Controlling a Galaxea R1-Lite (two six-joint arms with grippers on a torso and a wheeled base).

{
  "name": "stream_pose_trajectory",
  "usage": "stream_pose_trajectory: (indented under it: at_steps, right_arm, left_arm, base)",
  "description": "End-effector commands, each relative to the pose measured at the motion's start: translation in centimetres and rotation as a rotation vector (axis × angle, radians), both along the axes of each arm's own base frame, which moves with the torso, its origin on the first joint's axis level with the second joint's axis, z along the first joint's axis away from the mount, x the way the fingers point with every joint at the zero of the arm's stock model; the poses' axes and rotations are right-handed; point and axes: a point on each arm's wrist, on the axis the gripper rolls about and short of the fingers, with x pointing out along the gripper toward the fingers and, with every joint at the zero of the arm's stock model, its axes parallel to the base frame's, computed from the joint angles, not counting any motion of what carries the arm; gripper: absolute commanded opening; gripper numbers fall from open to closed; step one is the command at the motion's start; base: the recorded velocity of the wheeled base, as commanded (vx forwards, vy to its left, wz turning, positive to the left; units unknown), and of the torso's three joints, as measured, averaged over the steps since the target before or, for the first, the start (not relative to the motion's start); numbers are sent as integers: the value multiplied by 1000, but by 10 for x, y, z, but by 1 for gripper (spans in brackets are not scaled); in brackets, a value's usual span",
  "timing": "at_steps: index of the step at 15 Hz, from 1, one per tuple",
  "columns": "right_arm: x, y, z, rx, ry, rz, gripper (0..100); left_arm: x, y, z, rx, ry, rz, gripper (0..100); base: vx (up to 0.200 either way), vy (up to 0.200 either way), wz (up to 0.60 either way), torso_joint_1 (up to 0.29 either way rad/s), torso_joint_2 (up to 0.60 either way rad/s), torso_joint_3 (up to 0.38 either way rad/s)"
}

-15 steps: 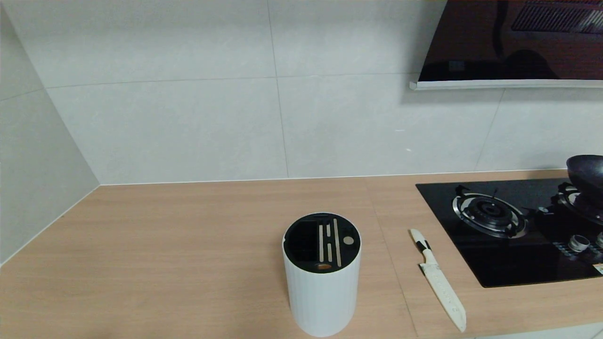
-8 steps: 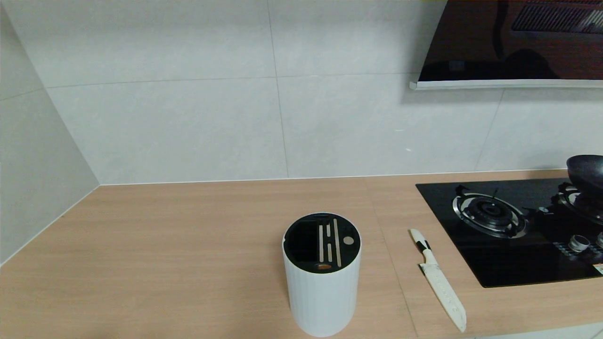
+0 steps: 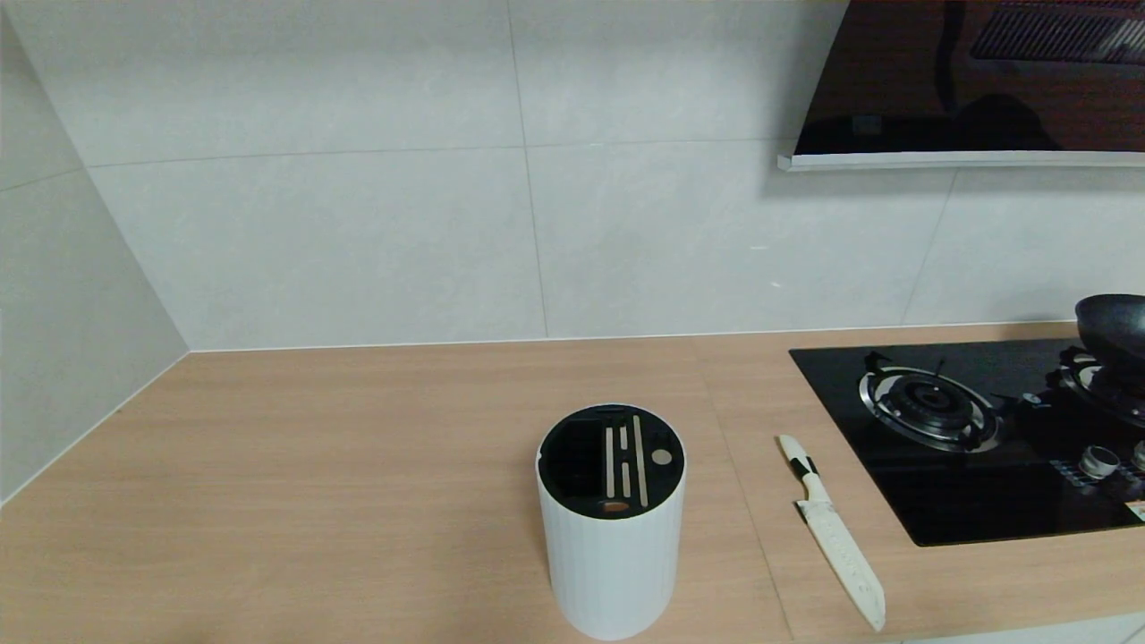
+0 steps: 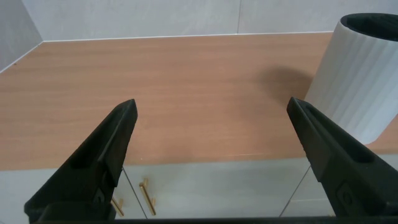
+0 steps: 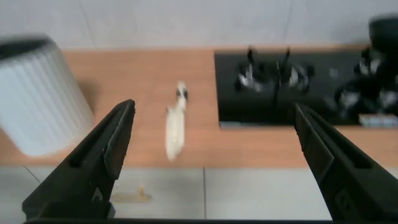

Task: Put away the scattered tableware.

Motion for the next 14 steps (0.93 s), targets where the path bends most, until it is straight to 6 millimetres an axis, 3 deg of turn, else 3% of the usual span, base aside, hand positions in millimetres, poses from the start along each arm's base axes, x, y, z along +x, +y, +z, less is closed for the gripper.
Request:
stream_pose_trajectory:
  at_steps: [1,6,11,12,14]
  right_arm:
    - [19,1,17,6,150,56,100]
    - [61,4,31,10,406,147,100]
    - [121,22,38,-55,594,245,100]
    - [146,29,37,-68,633,248,100]
    - [175,39,35,-78,650,261,100]
  left_arm:
    - [0,0,0,0,0,0,100]
    - [0,0,0,0,0,-1,100]
    - [0,0,0,0,0,-1,100]
    - [0,0,0,0,0,-1,100]
    - [0,0,0,0,0,-1,100]
  base:
    - [0,0,0,0,0,0]
    - [0,0,0,0,0,0]
    - [0,0,0,0,0,0]
    - [0,0,0,0,0,0]
    - [0,0,0,0,0,0]
